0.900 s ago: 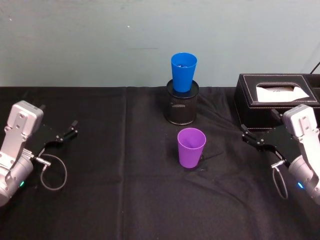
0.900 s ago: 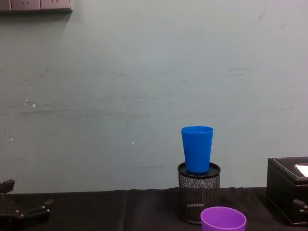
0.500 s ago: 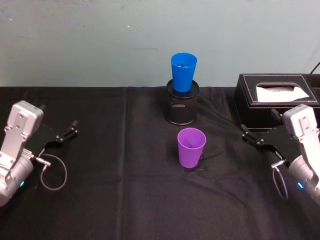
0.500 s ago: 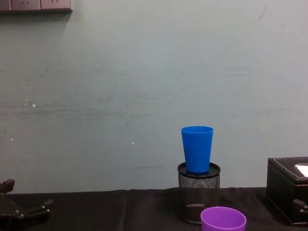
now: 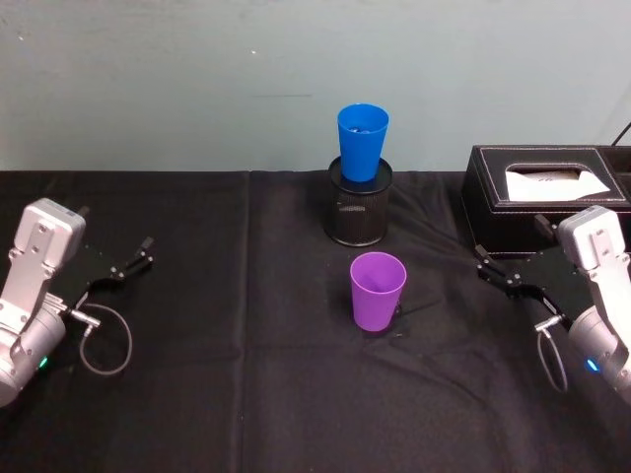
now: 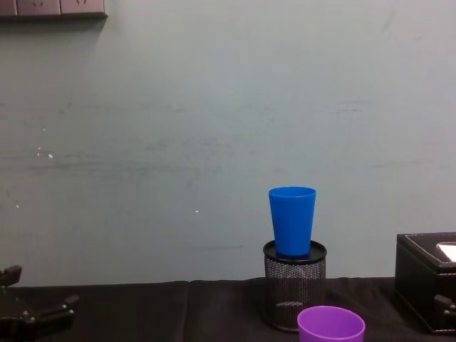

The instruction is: Pick up one cup with a gripper and tap it against the other cup.

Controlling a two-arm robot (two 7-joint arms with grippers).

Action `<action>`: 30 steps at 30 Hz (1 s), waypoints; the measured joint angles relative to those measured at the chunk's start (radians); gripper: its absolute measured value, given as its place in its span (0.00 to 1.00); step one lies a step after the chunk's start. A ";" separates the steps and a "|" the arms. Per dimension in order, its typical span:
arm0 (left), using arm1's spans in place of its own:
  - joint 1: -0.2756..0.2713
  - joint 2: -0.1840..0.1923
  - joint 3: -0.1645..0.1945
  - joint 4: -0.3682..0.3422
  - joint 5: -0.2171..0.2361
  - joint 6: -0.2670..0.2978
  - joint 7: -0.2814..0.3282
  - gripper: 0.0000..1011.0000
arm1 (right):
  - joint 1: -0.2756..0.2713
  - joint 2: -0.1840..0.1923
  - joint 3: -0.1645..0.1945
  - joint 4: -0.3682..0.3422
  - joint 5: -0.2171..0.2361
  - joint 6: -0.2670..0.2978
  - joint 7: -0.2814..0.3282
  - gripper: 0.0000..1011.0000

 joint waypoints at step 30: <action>0.000 0.000 0.000 0.000 0.000 0.000 0.000 0.99 | -0.106 -0.096 -0.003 -0.072 0.233 -0.011 0.296 0.99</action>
